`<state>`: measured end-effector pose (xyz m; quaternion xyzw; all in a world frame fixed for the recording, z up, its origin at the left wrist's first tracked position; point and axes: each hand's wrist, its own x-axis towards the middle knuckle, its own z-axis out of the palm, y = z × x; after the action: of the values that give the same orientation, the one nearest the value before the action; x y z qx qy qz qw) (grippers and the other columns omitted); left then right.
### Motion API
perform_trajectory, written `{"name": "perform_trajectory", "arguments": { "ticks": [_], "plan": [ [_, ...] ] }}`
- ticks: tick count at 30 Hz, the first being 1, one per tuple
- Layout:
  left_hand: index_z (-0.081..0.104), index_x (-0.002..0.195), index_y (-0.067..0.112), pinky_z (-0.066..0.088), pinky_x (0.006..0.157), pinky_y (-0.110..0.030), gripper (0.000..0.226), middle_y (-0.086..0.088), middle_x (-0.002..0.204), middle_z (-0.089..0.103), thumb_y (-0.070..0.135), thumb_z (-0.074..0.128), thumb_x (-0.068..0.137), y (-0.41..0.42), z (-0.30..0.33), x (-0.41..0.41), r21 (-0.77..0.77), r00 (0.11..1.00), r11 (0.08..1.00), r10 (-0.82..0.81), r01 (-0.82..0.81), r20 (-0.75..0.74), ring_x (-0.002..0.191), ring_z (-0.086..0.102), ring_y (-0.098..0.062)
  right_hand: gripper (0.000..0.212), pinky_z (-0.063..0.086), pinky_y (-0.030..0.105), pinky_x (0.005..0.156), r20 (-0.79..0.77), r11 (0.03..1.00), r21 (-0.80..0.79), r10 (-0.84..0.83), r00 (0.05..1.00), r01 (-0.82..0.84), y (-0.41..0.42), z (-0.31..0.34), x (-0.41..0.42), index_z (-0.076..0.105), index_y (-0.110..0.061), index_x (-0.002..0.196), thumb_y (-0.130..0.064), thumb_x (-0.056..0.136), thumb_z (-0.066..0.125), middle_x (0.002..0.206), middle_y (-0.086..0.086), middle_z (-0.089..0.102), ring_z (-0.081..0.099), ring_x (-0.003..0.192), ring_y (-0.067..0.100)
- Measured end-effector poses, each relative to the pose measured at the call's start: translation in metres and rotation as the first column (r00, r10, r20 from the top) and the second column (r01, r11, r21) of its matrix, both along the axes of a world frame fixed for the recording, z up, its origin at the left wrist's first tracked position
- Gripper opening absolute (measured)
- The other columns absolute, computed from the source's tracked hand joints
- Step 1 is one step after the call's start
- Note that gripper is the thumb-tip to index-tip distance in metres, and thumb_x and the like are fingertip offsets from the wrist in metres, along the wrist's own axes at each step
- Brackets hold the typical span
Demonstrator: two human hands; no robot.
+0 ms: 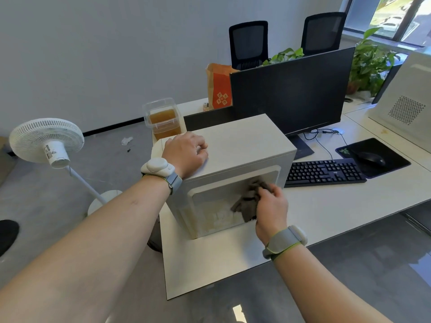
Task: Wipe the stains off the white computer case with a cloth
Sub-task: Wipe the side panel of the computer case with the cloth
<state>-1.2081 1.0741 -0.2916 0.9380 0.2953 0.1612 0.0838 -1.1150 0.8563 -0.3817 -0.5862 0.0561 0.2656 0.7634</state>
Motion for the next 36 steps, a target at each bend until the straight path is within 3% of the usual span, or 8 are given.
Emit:
{"name": "perform_trajectory", "arguments": {
  "ticks": [7, 12, 18, 23, 27, 30, 34, 36],
  "plan": [
    [0.059, 0.100, 0.027, 0.042, 0.097, -0.056, 0.032, -0.003, 0.108, 0.053, 0.053, 0.047, 0.086, -0.025, 0.013, 0.034, -0.041, 0.960, 0.969, 0.233, -0.242, -0.152, 0.104, 0.055, -0.029, 0.041, 0.063, 0.047, 0.084, 0.149, 0.973, -0.147, 0.201, 0.968, -0.179, -0.011, 0.002, 0.012, 0.066, -0.019, 0.117, -0.008, 0.079, 0.075, 0.105, 0.008, 0.073, 0.072, 0.100, 0.030],
    [0.046, 0.130, 0.022, 0.028, 0.108, -0.068, 0.069, -0.008, 0.137, 0.048, 0.074, 0.036, 0.086, -0.037, -0.006, 0.051, -0.008, 0.910, 0.925, 0.372, -0.380, -0.183, 0.131, 0.046, -0.033, 0.039, 0.060, 0.045, 0.092, 0.165, 0.994, -0.105, -0.019, 0.986, 0.037, -0.021, -0.004, 0.032, 0.057, -0.024, 0.120, -0.014, 0.086, 0.075, 0.111, 0.001, 0.069, 0.068, 0.103, 0.019],
    [0.046, 0.128, 0.029, 0.027, 0.110, -0.065, 0.058, -0.007, 0.139, 0.044, 0.072, 0.035, 0.091, -0.034, -0.003, 0.045, 0.001, 0.922, 0.941, 0.331, -0.338, -0.201, 0.132, 0.042, -0.033, 0.037, 0.064, 0.047, 0.081, 0.173, 0.885, -0.254, 0.439, 0.882, -0.391, -0.023, -0.001, 0.029, 0.066, -0.012, 0.117, -0.020, 0.084, 0.081, 0.103, 0.007, 0.075, 0.074, 0.093, 0.025],
    [0.048, 0.127, 0.031, 0.030, 0.107, -0.059, 0.057, -0.005, 0.138, 0.044, 0.073, 0.037, 0.090, -0.034, -0.002, 0.046, 0.004, 0.919, 0.936, 0.348, -0.353, -0.184, 0.130, 0.042, -0.033, 0.036, 0.057, 0.041, 0.076, 0.064, 0.980, -0.161, 0.127, 0.990, -0.116, -0.033, 0.002, 0.059, 0.063, -0.011, 0.108, -0.043, 0.094, 0.067, 0.099, 0.010, 0.071, 0.069, 0.087, 0.024],
    [0.048, 0.125, 0.032, 0.030, 0.106, -0.058, 0.055, -0.003, 0.138, 0.044, 0.073, 0.040, 0.090, -0.035, -0.003, 0.047, -0.005, 0.917, 0.931, 0.359, -0.365, -0.172, 0.130, 0.043, -0.032, 0.040, 0.058, 0.042, 0.085, 0.034, 0.949, -0.168, 0.275, 0.961, -0.266, -0.023, 0.008, 0.064, 0.040, -0.014, 0.124, -0.027, 0.097, 0.066, 0.110, 0.006, 0.059, 0.062, 0.101, 0.022],
    [0.049, 0.125, 0.032, 0.029, 0.107, -0.058, 0.054, -0.003, 0.137, 0.044, 0.073, 0.041, 0.090, -0.036, -0.003, 0.046, -0.016, 0.915, 0.927, 0.366, -0.374, -0.171, 0.129, 0.043, -0.032, 0.034, 0.063, 0.049, 0.082, 0.057, 0.900, -0.199, 0.405, 0.912, -0.388, -0.024, 0.000, 0.064, 0.055, -0.011, 0.117, -0.020, 0.090, 0.073, 0.110, 0.013, 0.069, 0.070, 0.104, 0.032],
    [0.048, 0.126, 0.032, 0.029, 0.108, -0.060, 0.053, -0.003, 0.138, 0.044, 0.072, 0.040, 0.091, -0.038, -0.002, 0.048, 0.001, 0.918, 0.933, 0.354, -0.360, -0.177, 0.129, 0.043, -0.032, 0.020, 0.061, 0.045, 0.083, 0.148, 0.987, -0.146, 0.082, 0.986, -0.061, -0.032, 0.006, 0.073, 0.058, -0.017, 0.105, -0.027, 0.093, 0.071, 0.102, 0.007, 0.069, 0.068, 0.094, 0.023],
    [0.048, 0.126, 0.032, 0.030, 0.108, -0.060, 0.053, -0.003, 0.138, 0.044, 0.072, 0.040, 0.091, -0.037, -0.002, 0.048, 0.002, 0.917, 0.932, 0.356, -0.362, -0.181, 0.129, 0.044, -0.032, 0.020, 0.061, 0.048, 0.083, 0.213, 0.980, -0.169, 0.138, 0.967, -0.103, -0.029, 0.010, 0.073, 0.058, -0.016, 0.102, -0.024, 0.091, 0.072, 0.099, 0.007, 0.069, 0.068, 0.095, 0.026]
  ]
}}
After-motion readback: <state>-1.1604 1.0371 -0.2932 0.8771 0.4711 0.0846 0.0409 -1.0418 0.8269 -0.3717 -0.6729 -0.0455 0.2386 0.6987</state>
